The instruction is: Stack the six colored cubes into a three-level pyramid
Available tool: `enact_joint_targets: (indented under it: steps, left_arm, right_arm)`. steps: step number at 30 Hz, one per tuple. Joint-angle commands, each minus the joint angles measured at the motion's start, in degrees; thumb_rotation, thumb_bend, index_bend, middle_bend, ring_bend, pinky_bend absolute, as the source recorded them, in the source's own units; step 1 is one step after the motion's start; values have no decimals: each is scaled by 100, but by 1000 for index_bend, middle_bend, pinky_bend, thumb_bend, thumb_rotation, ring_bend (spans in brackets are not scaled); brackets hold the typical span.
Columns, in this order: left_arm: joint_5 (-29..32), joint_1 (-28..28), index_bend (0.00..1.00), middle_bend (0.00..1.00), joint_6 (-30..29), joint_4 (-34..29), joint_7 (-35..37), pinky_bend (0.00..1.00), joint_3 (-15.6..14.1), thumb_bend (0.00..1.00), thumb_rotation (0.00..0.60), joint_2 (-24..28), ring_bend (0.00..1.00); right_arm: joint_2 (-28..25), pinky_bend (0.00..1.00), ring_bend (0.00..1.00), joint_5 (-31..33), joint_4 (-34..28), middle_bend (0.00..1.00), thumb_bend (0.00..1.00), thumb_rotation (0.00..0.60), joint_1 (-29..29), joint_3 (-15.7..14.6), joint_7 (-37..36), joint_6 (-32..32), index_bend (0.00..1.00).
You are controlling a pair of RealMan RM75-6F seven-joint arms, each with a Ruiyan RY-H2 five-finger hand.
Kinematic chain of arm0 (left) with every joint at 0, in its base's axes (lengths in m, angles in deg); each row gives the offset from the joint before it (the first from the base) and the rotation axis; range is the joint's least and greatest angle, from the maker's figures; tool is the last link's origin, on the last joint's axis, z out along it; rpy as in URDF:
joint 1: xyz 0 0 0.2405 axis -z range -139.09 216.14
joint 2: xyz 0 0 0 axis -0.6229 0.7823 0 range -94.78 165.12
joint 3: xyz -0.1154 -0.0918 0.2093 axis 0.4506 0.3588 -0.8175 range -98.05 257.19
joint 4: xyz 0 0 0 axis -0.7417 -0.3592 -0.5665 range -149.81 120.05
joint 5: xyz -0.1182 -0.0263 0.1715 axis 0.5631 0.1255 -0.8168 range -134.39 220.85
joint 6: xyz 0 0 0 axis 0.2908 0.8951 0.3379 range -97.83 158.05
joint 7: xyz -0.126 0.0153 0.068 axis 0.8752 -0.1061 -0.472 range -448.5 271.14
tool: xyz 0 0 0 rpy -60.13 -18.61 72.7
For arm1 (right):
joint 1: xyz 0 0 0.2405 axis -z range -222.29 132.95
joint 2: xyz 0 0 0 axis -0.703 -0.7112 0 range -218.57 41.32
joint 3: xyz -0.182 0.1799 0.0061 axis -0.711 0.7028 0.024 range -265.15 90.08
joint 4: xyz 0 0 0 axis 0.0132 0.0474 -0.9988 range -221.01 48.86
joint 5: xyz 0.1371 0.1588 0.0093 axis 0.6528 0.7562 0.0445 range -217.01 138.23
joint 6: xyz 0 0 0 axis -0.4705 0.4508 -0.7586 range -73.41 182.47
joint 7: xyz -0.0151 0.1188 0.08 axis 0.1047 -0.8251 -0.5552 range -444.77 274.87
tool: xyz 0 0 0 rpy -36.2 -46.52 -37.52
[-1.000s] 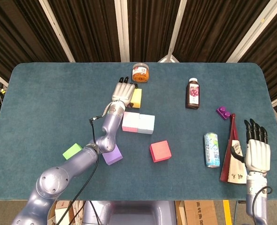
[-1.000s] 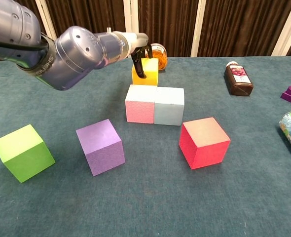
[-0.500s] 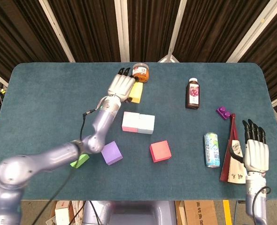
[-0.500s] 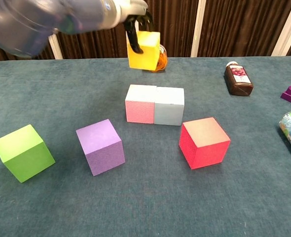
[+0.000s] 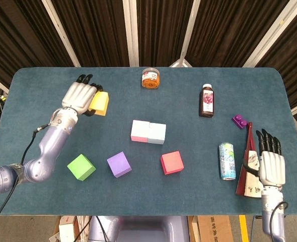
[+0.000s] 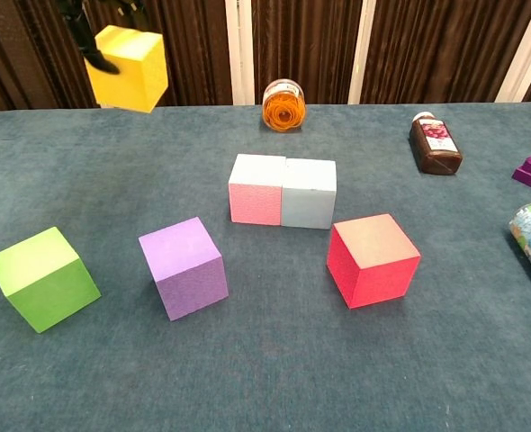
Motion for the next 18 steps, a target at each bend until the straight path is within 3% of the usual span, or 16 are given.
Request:
enact_joint_targets:
  steps: [1,18]
  left_arm:
    - [-188,-61,289,290,-60,292,160,0,-137,374,600,-231,0]
    - [-528,39,285,286,177,1410,634,0,-468,374,600,-1447,0]
  right_arm:
    - [2,0,0,1,0,17,278,600,-1,0,-4,-7,48]
    - [-81,0,0,-25,-25,17,278,600,50,25,-125,34,50]
